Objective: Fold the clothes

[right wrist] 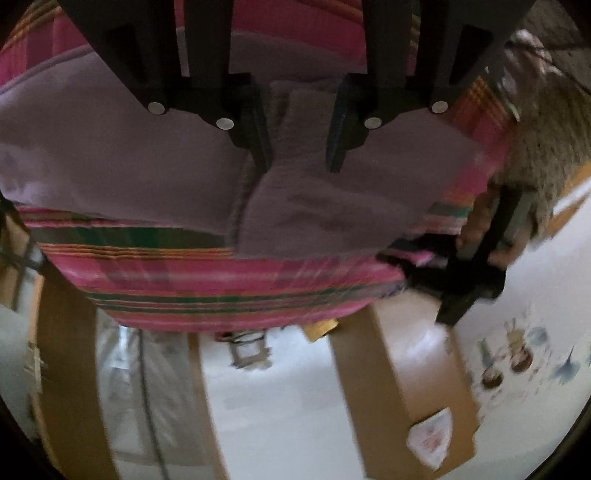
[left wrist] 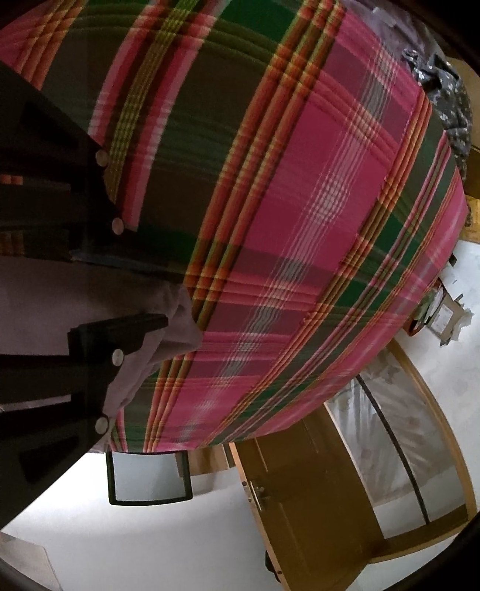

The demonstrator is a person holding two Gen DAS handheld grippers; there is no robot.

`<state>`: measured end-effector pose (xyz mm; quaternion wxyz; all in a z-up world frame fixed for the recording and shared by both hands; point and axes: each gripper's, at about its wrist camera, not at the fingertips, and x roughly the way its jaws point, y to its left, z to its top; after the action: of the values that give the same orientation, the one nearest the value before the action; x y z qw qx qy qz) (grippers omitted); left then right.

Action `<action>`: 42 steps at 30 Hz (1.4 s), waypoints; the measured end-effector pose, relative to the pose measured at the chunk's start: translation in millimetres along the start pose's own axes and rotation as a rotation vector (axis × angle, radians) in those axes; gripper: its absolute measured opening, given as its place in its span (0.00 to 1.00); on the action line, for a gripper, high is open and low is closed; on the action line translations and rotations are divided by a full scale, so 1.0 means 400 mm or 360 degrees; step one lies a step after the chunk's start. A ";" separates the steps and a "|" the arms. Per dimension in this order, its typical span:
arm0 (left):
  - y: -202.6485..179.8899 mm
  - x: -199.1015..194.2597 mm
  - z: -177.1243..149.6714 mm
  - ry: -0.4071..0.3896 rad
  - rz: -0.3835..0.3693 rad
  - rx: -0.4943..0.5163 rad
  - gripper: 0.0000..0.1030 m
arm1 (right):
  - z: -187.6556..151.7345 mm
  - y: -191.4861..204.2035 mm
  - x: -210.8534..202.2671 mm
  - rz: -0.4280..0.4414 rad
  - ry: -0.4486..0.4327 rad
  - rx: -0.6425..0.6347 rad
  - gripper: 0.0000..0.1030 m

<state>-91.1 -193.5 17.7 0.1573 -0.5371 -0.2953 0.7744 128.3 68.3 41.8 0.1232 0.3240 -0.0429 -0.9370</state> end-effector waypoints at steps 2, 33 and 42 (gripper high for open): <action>0.009 -0.010 -0.003 -0.0009 -0.0010 -0.0009 0.24 | -0.017 0.012 0.012 -0.0072 0.0036 -0.0065 0.32; 0.038 -0.046 -0.152 0.0136 -0.0082 0.0092 0.32 | 0.210 -0.022 0.239 -0.0186 0.0123 -0.0188 0.37; 0.030 -0.038 -0.164 0.0161 -0.0090 0.0104 0.32 | 0.201 -0.047 0.215 -0.0300 0.0157 -0.0224 0.37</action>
<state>-24.0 -192.3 5.0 0.2114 -0.5616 -0.2765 0.7507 9.4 64.5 50.6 0.0591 0.3629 0.0598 -0.9280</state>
